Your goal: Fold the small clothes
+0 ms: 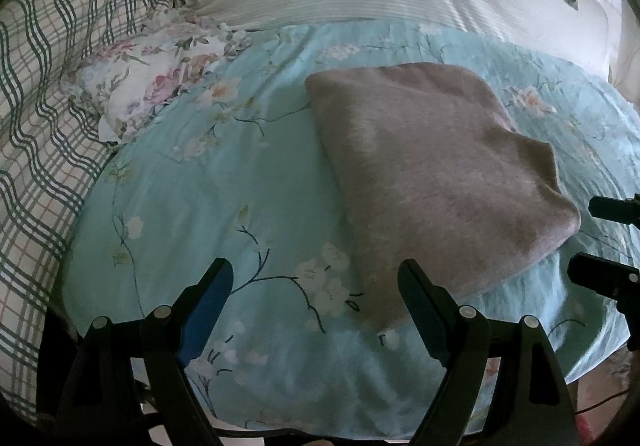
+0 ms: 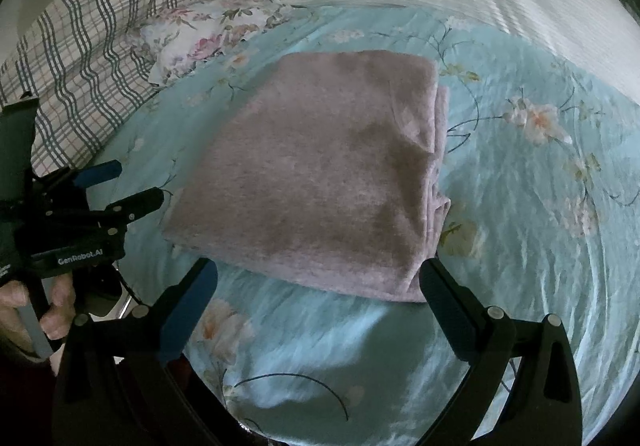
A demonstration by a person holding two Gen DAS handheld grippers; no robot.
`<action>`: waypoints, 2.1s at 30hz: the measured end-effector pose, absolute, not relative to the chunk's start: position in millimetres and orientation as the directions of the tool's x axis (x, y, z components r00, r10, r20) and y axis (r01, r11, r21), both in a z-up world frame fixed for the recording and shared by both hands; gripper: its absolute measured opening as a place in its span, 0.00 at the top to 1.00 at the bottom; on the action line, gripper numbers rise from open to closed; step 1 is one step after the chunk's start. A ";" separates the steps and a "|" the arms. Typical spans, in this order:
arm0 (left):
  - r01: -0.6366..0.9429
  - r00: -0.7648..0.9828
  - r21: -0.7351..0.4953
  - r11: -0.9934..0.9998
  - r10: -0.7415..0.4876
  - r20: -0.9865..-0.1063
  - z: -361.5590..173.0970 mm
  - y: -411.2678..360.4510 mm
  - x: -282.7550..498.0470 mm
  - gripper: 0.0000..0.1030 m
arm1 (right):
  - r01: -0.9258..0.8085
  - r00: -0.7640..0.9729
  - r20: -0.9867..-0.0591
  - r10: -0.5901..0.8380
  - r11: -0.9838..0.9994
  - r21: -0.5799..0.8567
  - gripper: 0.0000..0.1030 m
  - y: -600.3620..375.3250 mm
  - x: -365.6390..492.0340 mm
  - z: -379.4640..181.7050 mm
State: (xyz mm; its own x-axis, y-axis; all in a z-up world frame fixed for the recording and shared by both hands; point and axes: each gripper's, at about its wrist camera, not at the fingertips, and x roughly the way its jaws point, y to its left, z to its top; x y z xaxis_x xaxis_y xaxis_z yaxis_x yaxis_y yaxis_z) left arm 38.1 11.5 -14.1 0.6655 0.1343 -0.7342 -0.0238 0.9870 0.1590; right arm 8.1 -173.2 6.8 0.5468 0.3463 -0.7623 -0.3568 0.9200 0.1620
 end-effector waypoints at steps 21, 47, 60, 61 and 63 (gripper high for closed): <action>0.004 0.661 0.165 0.986 0.121 -0.740 -15.0 -0.8 24.6 0.17 | -0.363 0.551 -0.750 0.366 0.914 0.179 0.02 -177.3 0.7 11.8; 0.000 0.680 0.134 0.991 0.098 -0.727 -7.4 -2.2 13.9 0.17 | -0.377 0.549 -0.750 0.370 0.910 0.173 0.02 -168.0 -6.2 14.9; 0.000 0.682 0.133 0.991 0.098 -0.725 -6.9 -2.8 12.6 0.17 | -0.378 0.549 -0.747 0.374 0.909 0.177 0.02 -169.4 -6.0 16.6; 0.001 0.682 0.134 0.991 0.097 -0.725 -6.7 -2.5 12.7 0.17 | -0.379 0.549 -0.748 0.374 0.909 0.176 0.02 -169.7 -5.7 16.5; 0.001 0.681 0.134 0.991 0.097 -0.725 -6.5 -2.8 12.5 0.17 | -0.380 0.548 -0.747 0.375 0.908 0.177 0.02 -170.0 -5.5 16.6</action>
